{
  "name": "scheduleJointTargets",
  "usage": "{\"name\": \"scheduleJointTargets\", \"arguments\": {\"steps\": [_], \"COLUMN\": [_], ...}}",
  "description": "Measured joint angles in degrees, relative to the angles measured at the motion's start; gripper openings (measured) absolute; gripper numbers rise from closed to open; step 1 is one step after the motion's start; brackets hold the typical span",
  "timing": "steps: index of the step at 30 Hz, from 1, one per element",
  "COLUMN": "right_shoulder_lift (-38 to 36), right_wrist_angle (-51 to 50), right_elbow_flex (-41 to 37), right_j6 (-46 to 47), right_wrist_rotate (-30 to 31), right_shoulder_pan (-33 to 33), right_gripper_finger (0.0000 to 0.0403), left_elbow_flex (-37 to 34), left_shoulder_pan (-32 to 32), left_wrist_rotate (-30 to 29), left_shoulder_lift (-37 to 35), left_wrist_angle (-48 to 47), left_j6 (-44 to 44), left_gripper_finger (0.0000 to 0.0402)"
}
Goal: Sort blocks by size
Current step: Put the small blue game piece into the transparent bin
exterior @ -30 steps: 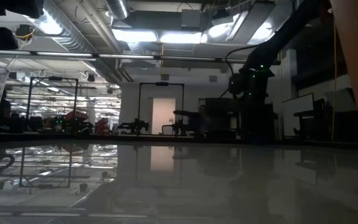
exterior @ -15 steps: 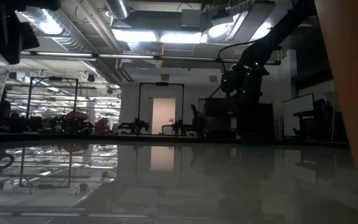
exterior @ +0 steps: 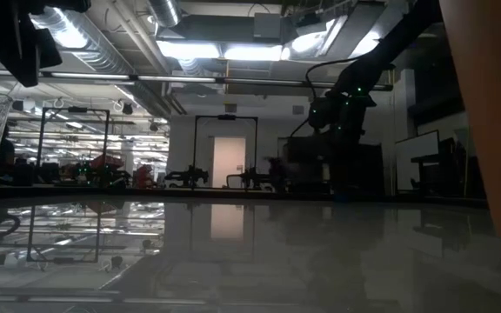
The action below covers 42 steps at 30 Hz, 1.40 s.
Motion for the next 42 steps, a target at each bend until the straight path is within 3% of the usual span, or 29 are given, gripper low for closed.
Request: {"name": "scheduleJointTargets", "arguments": {"steps": [12,18,24,34,42], "right_shoulder_lift": [-0.02,-0.11,-0.24,-0.87,-0.57], "right_wrist_angle": [-0.98,-8.63,-18.38,-25.41,-11.93], "right_elbow_flex": [0.49,7.42,15.79,18.05,18.05], "right_j6": [-0.42,-2.09,-3.02,-4.45,-2.21], "right_wrist_rotate": [-4.38,-2.29,-1.76,2.86,12.24], "right_shoulder_pan": [0.0,-0.02,2.23,18.04,32.46], "right_gripper_finger": [0.0001,0.0001,0.0001,0.0001,0.0001], "left_elbow_flex": [0.0,0.0,0.0,0.0,0.0], "left_shoulder_pan": [0.0,0.64,2.62,5.11,5.18], "left_wrist_rotate": [-5.36,-7.53,-7.55,-7.54,-7.51], "left_shoulder_lift": [0.0,0.0,0.0,0.0,0.0], "left_wrist_angle": [1.74,5.7,6.23,6.16,6.15], "left_j6": [5.68,11.56,11.8,12.3,14.33], "left_gripper_finger": [0.0149,0.0149,0.0149,0.0149,0.0149]}}
